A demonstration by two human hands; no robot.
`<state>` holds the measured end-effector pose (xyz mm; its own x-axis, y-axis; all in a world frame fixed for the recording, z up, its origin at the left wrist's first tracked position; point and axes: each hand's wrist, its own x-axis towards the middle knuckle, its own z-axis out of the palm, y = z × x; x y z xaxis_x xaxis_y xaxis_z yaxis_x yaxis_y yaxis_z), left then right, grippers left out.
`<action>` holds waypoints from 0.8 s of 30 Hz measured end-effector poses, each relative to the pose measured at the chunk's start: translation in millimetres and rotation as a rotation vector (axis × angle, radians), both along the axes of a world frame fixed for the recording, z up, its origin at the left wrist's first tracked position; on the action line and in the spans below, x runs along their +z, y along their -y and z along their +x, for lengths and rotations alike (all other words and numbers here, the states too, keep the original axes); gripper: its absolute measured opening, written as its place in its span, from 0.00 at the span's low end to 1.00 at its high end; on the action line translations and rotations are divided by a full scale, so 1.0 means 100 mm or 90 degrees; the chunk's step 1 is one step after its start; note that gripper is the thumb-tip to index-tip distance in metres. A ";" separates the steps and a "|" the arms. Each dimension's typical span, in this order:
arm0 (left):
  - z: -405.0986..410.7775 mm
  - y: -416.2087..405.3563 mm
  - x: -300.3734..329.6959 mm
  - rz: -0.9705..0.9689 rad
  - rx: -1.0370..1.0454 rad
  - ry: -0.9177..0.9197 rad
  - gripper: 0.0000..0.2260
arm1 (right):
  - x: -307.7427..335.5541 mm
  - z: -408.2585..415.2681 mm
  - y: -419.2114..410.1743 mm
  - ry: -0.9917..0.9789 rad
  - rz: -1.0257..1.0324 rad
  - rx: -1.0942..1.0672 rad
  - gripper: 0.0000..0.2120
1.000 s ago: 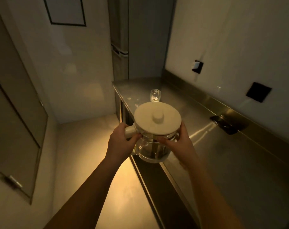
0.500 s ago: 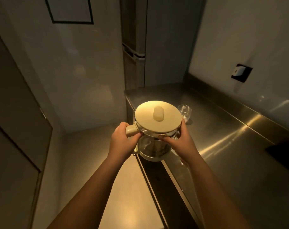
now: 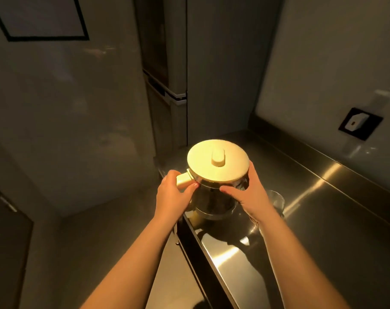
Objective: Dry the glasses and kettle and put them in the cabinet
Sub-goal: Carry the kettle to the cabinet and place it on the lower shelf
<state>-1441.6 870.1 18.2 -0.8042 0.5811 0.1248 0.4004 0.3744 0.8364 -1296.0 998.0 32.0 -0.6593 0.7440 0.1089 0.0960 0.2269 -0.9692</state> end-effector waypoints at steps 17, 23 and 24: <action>-1.92 -1.53 -0.41 0.008 -0.160 0.052 0.14 | -0.35 -1.67 -1.34 0.067 -0.089 -0.134 0.44; -2.05 -1.73 -0.52 0.019 -0.164 0.056 0.13 | -0.43 -1.79 -1.57 0.082 -0.097 -0.127 0.44; -2.04 -1.75 -0.53 0.023 -0.160 0.054 0.12 | -0.44 -1.78 -1.60 0.083 -0.096 -0.122 0.44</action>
<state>-1646.1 1045.5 -35.0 -0.6441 0.7600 0.0872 0.4046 0.2417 0.8820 -1474.3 1158.5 -12.1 -0.5055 0.8582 -0.0894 0.2490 0.0459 -0.9674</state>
